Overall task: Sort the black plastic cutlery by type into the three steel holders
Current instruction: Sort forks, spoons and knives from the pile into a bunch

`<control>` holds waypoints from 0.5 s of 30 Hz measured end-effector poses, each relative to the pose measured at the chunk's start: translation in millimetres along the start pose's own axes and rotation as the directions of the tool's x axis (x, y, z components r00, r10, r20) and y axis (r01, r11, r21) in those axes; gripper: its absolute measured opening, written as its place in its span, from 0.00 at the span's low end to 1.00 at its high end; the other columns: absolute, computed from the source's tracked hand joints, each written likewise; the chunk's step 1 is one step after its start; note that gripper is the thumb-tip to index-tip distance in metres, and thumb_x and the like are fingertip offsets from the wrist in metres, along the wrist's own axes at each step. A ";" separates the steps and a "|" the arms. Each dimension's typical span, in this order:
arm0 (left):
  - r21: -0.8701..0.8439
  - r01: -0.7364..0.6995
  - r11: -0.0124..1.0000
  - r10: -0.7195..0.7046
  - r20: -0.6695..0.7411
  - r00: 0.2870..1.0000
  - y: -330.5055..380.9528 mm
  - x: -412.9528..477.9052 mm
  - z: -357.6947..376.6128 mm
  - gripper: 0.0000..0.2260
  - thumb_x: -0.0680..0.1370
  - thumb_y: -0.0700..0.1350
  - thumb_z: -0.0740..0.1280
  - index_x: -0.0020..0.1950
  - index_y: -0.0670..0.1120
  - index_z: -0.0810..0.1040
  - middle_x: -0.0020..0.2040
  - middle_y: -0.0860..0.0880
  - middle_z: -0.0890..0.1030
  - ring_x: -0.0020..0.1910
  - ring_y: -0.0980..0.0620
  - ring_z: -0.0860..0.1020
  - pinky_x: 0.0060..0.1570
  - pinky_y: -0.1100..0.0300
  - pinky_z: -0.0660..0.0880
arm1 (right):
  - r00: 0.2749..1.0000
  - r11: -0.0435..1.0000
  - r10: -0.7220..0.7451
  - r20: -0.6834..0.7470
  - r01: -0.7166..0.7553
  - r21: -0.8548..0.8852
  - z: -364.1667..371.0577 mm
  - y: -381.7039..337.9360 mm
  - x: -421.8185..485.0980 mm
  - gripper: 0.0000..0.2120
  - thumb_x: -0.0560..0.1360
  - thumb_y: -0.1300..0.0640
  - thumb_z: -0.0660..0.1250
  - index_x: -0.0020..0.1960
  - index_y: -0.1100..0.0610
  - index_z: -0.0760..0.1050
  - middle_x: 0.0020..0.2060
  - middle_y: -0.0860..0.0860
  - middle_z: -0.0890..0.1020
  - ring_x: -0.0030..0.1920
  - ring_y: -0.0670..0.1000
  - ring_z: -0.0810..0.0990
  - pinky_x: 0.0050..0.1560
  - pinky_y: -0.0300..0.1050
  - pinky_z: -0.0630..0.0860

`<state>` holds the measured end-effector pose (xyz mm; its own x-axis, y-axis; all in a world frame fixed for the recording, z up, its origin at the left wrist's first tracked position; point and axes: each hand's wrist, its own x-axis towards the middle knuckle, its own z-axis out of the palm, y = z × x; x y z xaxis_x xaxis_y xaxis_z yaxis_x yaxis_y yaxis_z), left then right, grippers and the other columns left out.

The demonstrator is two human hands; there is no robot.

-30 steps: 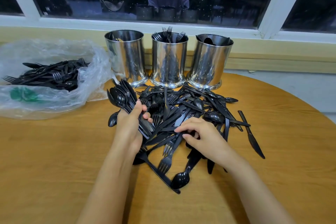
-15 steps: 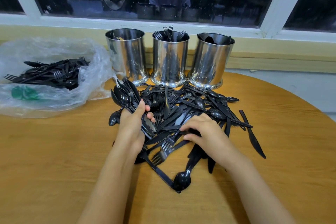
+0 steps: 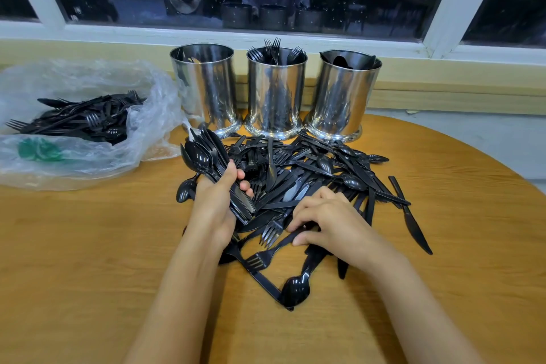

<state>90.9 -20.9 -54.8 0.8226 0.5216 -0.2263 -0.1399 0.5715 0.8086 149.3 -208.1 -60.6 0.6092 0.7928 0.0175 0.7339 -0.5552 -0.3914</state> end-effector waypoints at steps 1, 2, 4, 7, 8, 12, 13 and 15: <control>0.000 0.002 1.000 -0.002 0.000 1.000 0.2 -0.1 0.0 0.03 0.83 0.42 0.61 0.50 0.44 0.71 0.36 0.50 0.73 0.28 0.56 0.70 0.31 0.61 0.74 | 1.000 1.000 0.003 -0.005 -0.003 0.005 0.5 -0.8 0.6 0.10 0.71 0.45 0.72 0.52 0.42 0.81 0.51 0.37 0.77 0.53 0.44 0.64 0.57 0.42 0.59; 0.002 0.003 1.000 -0.003 0.002 1.000 0.3 -0.3 0.2 0.03 0.83 0.42 0.61 0.50 0.44 0.71 0.36 0.50 0.73 0.29 0.56 0.70 0.31 0.61 0.74 | 1.000 1.000 0.002 -0.012 -0.002 0.009 1.0 -1.2 1.3 0.08 0.71 0.45 0.72 0.49 0.42 0.80 0.50 0.37 0.77 0.53 0.44 0.64 0.57 0.43 0.59; 0.004 0.006 1.000 -0.006 0.004 1.000 0.6 -0.5 0.4 0.04 0.83 0.42 0.61 0.49 0.44 0.71 0.36 0.50 0.73 0.29 0.55 0.70 0.31 0.61 0.74 | 0.999 1.000 -0.016 -0.035 0.016 0.010 1.5 -2.1 0.7 0.05 0.71 0.46 0.73 0.43 0.42 0.77 0.46 0.38 0.77 0.52 0.44 0.65 0.59 0.43 0.60; -0.012 0.019 1.000 -0.019 0.005 1.000 2.3 -1.4 0.4 0.05 0.83 0.42 0.61 0.48 0.44 0.72 0.36 0.50 0.73 0.30 0.55 0.70 0.32 0.60 0.74 | 0.989 0.998 -0.037 -0.142 0.043 0.041 -0.9 -0.8 -1.7 0.06 0.71 0.47 0.72 0.41 0.43 0.75 0.44 0.38 0.77 0.51 0.40 0.65 0.59 0.38 0.59; -0.020 0.024 1.000 -0.024 0.005 1.000 2.7 -1.6 0.4 0.06 0.83 0.42 0.61 0.47 0.44 0.72 0.36 0.50 0.73 0.30 0.54 0.70 0.32 0.60 0.74 | 0.977 0.997 -0.033 -0.211 0.046 0.061 -2.5 -0.4 -2.8 0.05 0.72 0.46 0.71 0.41 0.44 0.75 0.43 0.37 0.77 0.52 0.39 0.66 0.59 0.35 0.58; -0.032 0.038 0.999 -0.038 0.008 0.999 3.3 -3.8 1.6 0.05 0.83 0.42 0.61 0.48 0.44 0.72 0.36 0.50 0.74 0.30 0.54 0.71 0.33 0.60 0.76 | 0.831 0.997 0.070 -0.551 -0.036 0.072 -6.1 1.4 -5.4 0.05 0.72 0.45 0.68 0.42 0.45 0.76 0.37 0.36 0.75 0.44 0.39 0.72 0.46 0.31 0.66; -0.030 0.044 0.999 -0.043 0.011 0.999 2.7 -4.8 3.2 0.05 0.83 0.42 0.61 0.48 0.43 0.72 0.36 0.49 0.74 0.31 0.54 0.72 0.34 0.59 0.76 | 0.772 0.990 0.126 -0.623 -0.054 0.134 -6.3 0.0 -5.6 0.06 0.72 0.45 0.68 0.42 0.47 0.77 0.34 0.37 0.75 0.40 0.40 0.73 0.39 0.31 0.68; -0.024 0.053 0.998 -0.052 0.023 0.998 0.2 -8.0 7.4 0.04 0.83 0.41 0.61 0.50 0.43 0.74 0.37 0.49 0.76 0.32 0.53 0.74 0.39 0.58 0.77 | 0.679 0.926 0.286 -0.676 -0.015 0.377 -6.7 -5.6 -5.1 0.05 0.73 0.49 0.70 0.42 0.50 0.78 0.31 0.41 0.77 0.34 0.42 0.75 0.34 0.33 0.71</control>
<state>88.4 -29.7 -48.8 0.8414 0.4761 -0.2556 -0.1095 0.6135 0.7821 144.1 -210.7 -52.3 0.8267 0.2102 0.5218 0.5574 -0.4314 -0.7094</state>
